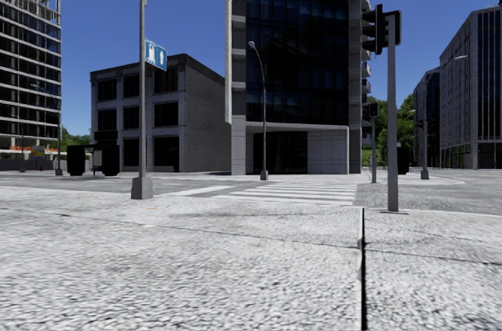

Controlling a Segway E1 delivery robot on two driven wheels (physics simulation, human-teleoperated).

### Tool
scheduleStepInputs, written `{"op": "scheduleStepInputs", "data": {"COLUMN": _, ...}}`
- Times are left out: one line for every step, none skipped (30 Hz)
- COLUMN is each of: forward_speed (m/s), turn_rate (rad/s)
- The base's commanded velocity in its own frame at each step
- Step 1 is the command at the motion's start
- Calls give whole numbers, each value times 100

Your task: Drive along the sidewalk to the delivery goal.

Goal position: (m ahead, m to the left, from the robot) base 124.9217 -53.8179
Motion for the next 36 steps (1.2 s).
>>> {"op": "scheduleStepInputs", "data": {"forward_speed": 200, "turn_rate": 0}}
{"op": "scheduleStepInputs", "data": {"forward_speed": 200, "turn_rate": 0}}
{"op": "scheduleStepInputs", "data": {"forward_speed": 200, "turn_rate": 0}}
{"op": "scheduleStepInputs", "data": {"forward_speed": 200, "turn_rate": 0}}
{"op": "scheduleStepInputs", "data": {"forward_speed": 200, "turn_rate": 0}}
{"op": "scheduleStepInputs", "data": {"forward_speed": 200, "turn_rate": 0}}
{"op": "scheduleStepInputs", "data": {"forward_speed": 200, "turn_rate": 0}}
{"op": "scheduleStepInputs", "data": {"forward_speed": 200, "turn_rate": 0}}
{"op": "scheduleStepInputs", "data": {"forward_speed": 200, "turn_rate": 0}}
{"op": "scheduleStepInputs", "data": {"forward_speed": 200, "turn_rate": 0}}
{"op": "scheduleStepInputs", "data": {"forward_speed": 200, "turn_rate": 0}}
{"op": "scheduleStepInputs", "data": {"forward_speed": 200, "turn_rate": 0}}
{"op": "scheduleStepInputs", "data": {"forward_speed": 200, "turn_rate": 0}}
{"op": "scheduleStepInputs", "data": {"forward_speed": 200, "turn_rate": 0}}
{"op": "scheduleStepInputs", "data": {"forward_speed": 200, "turn_rate": 0}}
{"op": "scheduleStepInputs", "data": {"forward_speed": 200, "turn_rate": 0}}
{"op": "scheduleStepInputs", "data": {"forward_speed": 200, "turn_rate": 0}}
{"op": "scheduleStepInputs", "data": {"forward_speed": 200, "turn_rate": 0}}
{"op": "scheduleStepInputs", "data": {"forward_speed": 200, "turn_rate": 0}}
{"op": "scheduleStepInputs", "data": {"forward_speed": 200, "turn_rate": 0}}
{"op": "scheduleStepInputs", "data": {"forward_speed": 200, "turn_rate": 0}}
{"op": "scheduleStepInputs", "data": {"forward_speed": 200, "turn_rate": 0}}
{"op": "scheduleStepInputs", "data": {"forward_speed": 200, "turn_rate": 0}}
{"op": "scheduleStepInputs", "data": {"forward_speed": 200, "turn_rate": 0}}
{"op": "scheduleStepInputs", "data": {"forward_speed": 200, "turn_rate": 0}}
{"op": "scheduleStepInputs", "data": {"forward_speed": 200, "turn_rate": 0}}
{"op": "scheduleStepInputs", "data": {"forward_speed": 200, "turn_rate": 0}}
{"op": "scheduleStepInputs", "data": {"forward_speed": 200, "turn_rate": 0}}
{"op": "scheduleStepInputs", "data": {"forward_speed": 200, "turn_rate": 0}}
{"op": "scheduleStepInputs", "data": {"forward_speed": 200, "turn_rate": 0}}
{"op": "scheduleStepInputs", "data": {"forward_speed": 200, "turn_rate": 0}}
{"op": "scheduleStepInputs", "data": {"forward_speed": 200, "turn_rate": 0}}
{"op": "scheduleStepInputs", "data": {"forward_speed": 200, "turn_rate": 0}}
{"op": "scheduleStepInputs", "data": {"forward_speed": 200, "turn_rate": 0}}
{"op": "scheduleStepInputs", "data": {"forward_speed": 200, "turn_rate": 0}}
{"op": "scheduleStepInputs", "data": {"forward_speed": 200, "turn_rate": 0}}
